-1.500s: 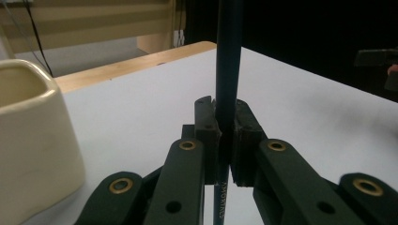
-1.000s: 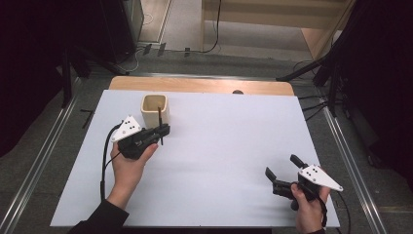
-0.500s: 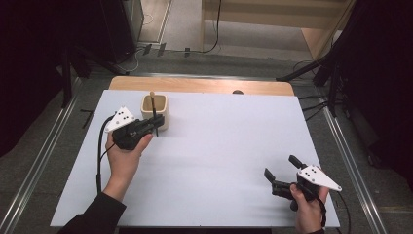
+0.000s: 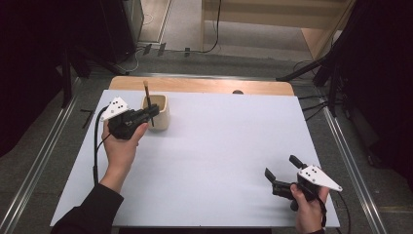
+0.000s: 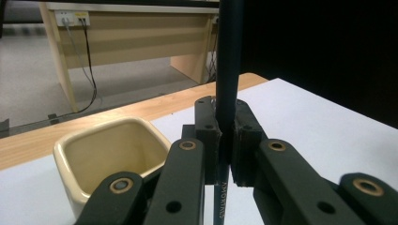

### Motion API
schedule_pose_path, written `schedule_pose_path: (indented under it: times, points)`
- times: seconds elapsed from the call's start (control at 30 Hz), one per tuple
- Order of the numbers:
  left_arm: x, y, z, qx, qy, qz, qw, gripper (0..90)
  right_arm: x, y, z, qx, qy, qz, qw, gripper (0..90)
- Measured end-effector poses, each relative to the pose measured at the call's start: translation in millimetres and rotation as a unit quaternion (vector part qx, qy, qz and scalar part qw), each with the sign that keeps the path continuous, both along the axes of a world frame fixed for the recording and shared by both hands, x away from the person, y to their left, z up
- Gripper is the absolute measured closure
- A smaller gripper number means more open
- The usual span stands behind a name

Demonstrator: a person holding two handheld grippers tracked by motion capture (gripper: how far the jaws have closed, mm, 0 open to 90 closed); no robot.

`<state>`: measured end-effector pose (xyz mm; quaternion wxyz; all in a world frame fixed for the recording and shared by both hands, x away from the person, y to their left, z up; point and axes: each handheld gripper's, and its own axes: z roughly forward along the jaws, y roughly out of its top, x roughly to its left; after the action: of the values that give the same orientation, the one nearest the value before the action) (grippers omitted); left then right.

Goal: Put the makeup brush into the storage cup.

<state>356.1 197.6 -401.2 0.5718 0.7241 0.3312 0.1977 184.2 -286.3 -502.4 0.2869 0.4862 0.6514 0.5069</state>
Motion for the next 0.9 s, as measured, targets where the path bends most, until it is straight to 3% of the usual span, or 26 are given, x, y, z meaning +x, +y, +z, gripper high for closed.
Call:
schedule_pose_path:
  times: [0.3, 0.63, 0.9]
  points:
    - [14.8, -0.7, 5.5, 0.002, -0.001, 0.007, 1.0, 84.7, 0.0, 0.1, -0.1, 0.0, -0.001, 0.0, 1.0, 0.0]
    - [30.8, -3.2, 1.6, 0.006, -0.003, 0.02, 0.9998, 84.6, 0.1, -0.3, -0.5, -0.001, -0.001, 0.001, 1.0, 0.0]
    - [45.5, 1.1, -1.0, -0.007, 0.002, 0.039, 0.9992, 84.6, 0.2, 0.6, -1.1, -0.001, 0.001, 0.002, 1.0, 0.0]
